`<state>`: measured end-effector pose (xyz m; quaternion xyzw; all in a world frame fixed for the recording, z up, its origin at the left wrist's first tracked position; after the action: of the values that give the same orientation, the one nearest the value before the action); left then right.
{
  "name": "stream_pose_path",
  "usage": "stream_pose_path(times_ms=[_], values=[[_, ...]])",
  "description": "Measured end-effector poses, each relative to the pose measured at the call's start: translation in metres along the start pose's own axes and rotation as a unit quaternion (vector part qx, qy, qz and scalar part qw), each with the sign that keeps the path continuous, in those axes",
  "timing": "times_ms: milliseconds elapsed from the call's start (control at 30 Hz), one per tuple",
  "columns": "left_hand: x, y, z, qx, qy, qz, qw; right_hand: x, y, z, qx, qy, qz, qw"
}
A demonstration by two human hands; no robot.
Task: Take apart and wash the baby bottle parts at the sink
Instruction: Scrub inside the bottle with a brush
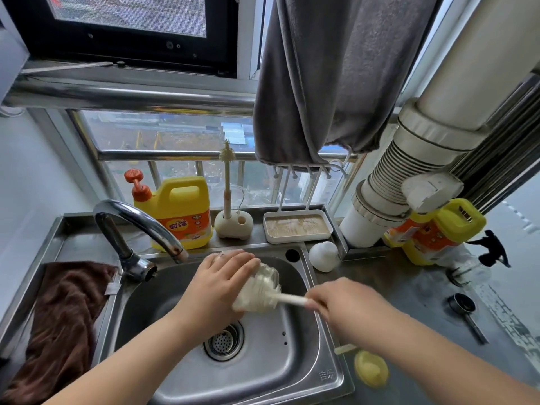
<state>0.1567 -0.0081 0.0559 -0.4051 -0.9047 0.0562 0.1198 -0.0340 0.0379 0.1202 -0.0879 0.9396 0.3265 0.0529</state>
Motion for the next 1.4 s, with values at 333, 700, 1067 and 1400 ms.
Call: stream_pose_path(times_ms=[333,700,1067,1400], values=[[-0.006,-0.002,-0.013,0.052,0.011,-0.027,0.998,-0.003,0.004,0.004,0.100,0.055,0.036,0.993],[-0.011,0.000,-0.011,0.032,-0.011,-0.006,0.999,0.002,0.001,0.011,-0.083,-0.181,0.023,0.980],[-0.013,-0.005,-0.013,0.032,0.003,-0.017,0.999,0.004,-0.003,-0.004,0.109,0.047,0.040,0.992],[-0.018,-0.003,-0.012,0.028,-0.008,-0.017,0.999,0.009,0.006,0.002,-0.067,-0.201,-0.004,0.977]])
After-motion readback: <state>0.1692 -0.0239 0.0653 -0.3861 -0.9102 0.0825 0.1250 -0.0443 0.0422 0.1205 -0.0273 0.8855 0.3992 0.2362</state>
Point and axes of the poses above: each hand's wrist, its own y-axis away from the middle knuckle, its own z-axis out of the palm, x = y × z, the point moved 4 cm from there along -y, towards the middle knuckle, and after that the axes turned 15 degrees about -x, right-handed, at the moved point
